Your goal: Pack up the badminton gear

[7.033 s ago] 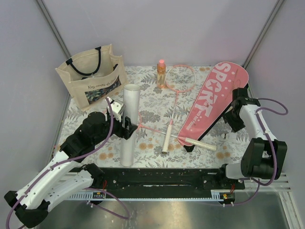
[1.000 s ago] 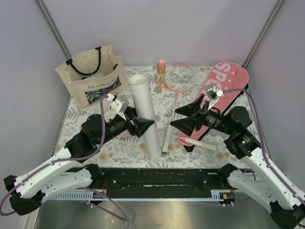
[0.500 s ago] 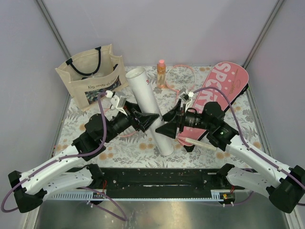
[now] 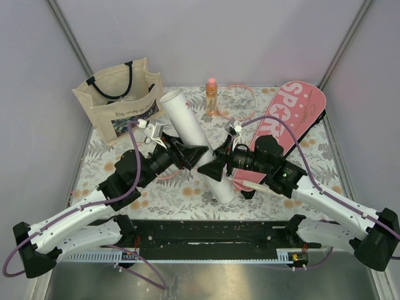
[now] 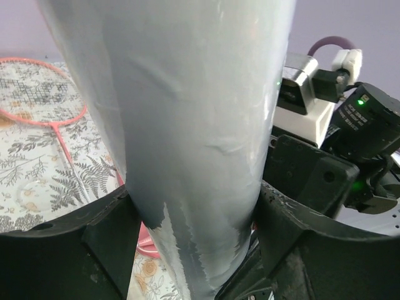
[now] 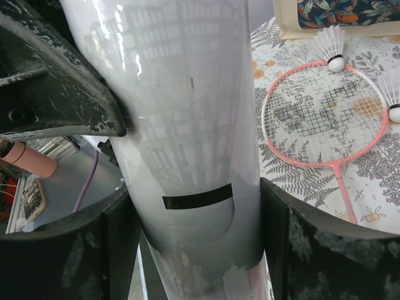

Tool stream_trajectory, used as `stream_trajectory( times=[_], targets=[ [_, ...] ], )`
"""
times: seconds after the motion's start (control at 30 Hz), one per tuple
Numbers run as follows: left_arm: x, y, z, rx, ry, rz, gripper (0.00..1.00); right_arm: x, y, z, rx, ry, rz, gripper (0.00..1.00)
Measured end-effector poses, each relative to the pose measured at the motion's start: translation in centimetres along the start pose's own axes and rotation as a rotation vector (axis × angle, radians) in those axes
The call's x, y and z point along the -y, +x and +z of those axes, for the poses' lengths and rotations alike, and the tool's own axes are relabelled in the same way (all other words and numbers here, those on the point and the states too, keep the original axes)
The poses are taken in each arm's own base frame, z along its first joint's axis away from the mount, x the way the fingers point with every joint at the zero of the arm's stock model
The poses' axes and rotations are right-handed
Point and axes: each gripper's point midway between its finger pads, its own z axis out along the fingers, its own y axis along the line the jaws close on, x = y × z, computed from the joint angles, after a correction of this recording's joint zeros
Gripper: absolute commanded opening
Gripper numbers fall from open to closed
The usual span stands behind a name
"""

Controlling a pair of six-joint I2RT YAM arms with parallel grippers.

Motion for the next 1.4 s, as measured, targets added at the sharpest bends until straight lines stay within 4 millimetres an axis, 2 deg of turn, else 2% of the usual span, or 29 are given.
stream_trajectory(
  times=[0.23, 0.4, 0.63, 0.77, 0.93, 1.03, 1.1, 1.23, 1.4],
  targets=[
    [-0.7, -0.1, 0.0, -0.003, -0.056, -0.042, 0.80, 0.3, -0.3, -0.2, 0.021, 0.027, -0.019, 0.61],
    [-1.0, -0.3, -0.2, -0.020, -0.086, -0.024, 0.93, 1.5, -0.3, -0.5, 0.040, 0.093, -0.010, 0.58],
    [-1.6, -0.3, -1.2, -0.062, -0.121, 0.038, 0.95, 2.9, -0.8, -1.1, 0.072, 0.187, -0.007, 0.56],
    [-3.2, -0.2, -2.1, -0.106, -0.214, 0.096, 0.95, 4.2, -1.8, -2.5, 0.114, 0.279, -0.006, 0.55],
    [-6.4, -0.7, -3.2, -0.155, -0.392, 0.187, 0.94, 6.9, -3.0, -5.5, 0.174, 0.456, 0.017, 0.55],
    [-9.3, -0.9, -3.6, -0.178, -0.511, 0.224, 0.92, 7.7, -3.4, -7.4, 0.204, 0.538, 0.028, 0.54],
    [-11.6, -0.9, -3.7, -0.202, -0.589, 0.232, 0.90, 7.5, -3.8, -8.5, 0.228, 0.561, 0.027, 0.54],
    [-17.9, -0.7, -3.9, -0.300, -0.760, 0.216, 0.87, 6.4, -4.7, -10.9, 0.290, 0.571, 0.014, 0.54],
    [-23.3, -1.1, -3.3, -0.417, -0.855, 0.214, 0.87, 4.9, -5.6, -13.3, 0.354, 0.563, -0.009, 0.53]
  ],
)
